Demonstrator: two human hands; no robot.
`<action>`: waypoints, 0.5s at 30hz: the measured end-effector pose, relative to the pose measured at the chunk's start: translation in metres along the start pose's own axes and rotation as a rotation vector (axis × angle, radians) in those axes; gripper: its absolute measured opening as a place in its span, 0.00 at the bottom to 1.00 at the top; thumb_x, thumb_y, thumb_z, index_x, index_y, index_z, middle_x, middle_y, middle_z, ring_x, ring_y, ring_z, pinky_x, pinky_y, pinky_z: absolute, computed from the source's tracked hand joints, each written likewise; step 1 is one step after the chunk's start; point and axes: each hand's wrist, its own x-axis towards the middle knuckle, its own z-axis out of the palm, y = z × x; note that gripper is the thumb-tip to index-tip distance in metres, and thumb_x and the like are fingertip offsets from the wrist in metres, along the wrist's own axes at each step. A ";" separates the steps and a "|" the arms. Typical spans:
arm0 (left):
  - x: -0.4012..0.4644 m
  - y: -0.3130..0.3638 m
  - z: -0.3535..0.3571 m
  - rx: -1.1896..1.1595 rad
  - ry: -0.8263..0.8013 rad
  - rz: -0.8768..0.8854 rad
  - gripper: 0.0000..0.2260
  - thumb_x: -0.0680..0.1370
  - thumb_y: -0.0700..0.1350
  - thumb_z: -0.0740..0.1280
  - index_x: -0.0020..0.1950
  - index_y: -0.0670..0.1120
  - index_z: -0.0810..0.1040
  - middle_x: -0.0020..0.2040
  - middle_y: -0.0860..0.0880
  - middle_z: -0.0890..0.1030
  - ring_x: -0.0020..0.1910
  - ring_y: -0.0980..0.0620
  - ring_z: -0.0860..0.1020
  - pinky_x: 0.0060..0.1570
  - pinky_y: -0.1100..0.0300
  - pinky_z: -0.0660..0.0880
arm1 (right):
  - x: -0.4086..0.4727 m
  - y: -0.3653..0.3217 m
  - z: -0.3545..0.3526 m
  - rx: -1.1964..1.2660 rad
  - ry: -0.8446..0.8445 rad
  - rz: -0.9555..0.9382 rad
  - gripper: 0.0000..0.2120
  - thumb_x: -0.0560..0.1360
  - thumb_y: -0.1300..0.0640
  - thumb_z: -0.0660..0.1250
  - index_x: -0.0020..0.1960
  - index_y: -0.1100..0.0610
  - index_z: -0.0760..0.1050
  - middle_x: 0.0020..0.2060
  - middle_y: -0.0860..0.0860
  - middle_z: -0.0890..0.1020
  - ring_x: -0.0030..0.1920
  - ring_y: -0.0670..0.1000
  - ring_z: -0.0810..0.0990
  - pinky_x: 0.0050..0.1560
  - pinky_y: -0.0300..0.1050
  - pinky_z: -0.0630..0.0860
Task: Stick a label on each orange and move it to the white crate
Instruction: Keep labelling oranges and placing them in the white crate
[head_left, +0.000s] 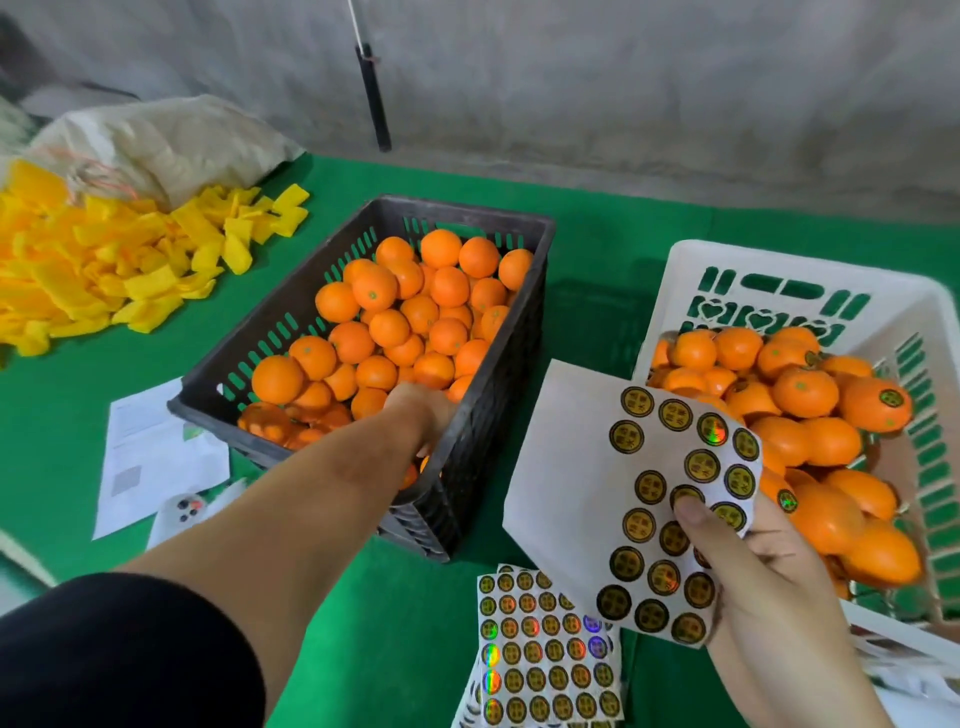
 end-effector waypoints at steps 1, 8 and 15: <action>-0.005 -0.004 -0.006 -0.043 -0.005 -0.032 0.21 0.79 0.42 0.71 0.72 0.48 0.72 0.55 0.50 0.82 0.59 0.44 0.81 0.52 0.48 0.81 | 0.000 0.002 -0.003 -0.018 0.025 -0.011 0.20 0.73 0.58 0.71 0.63 0.48 0.84 0.60 0.56 0.87 0.60 0.60 0.86 0.58 0.70 0.80; -0.128 -0.025 -0.043 -1.325 0.614 -0.116 0.25 0.67 0.71 0.73 0.50 0.52 0.84 0.43 0.50 0.86 0.44 0.51 0.84 0.35 0.54 0.77 | -0.009 -0.005 -0.013 0.033 0.014 -0.024 0.19 0.75 0.59 0.69 0.65 0.50 0.83 0.62 0.56 0.86 0.62 0.60 0.85 0.56 0.69 0.82; -0.256 0.079 -0.062 -2.617 0.460 0.474 0.53 0.35 0.70 0.84 0.57 0.50 0.85 0.69 0.49 0.79 0.51 0.54 0.87 0.45 0.50 0.84 | -0.032 -0.013 -0.003 0.011 -0.135 -0.099 0.20 0.75 0.59 0.70 0.66 0.48 0.82 0.63 0.56 0.85 0.62 0.60 0.85 0.54 0.59 0.85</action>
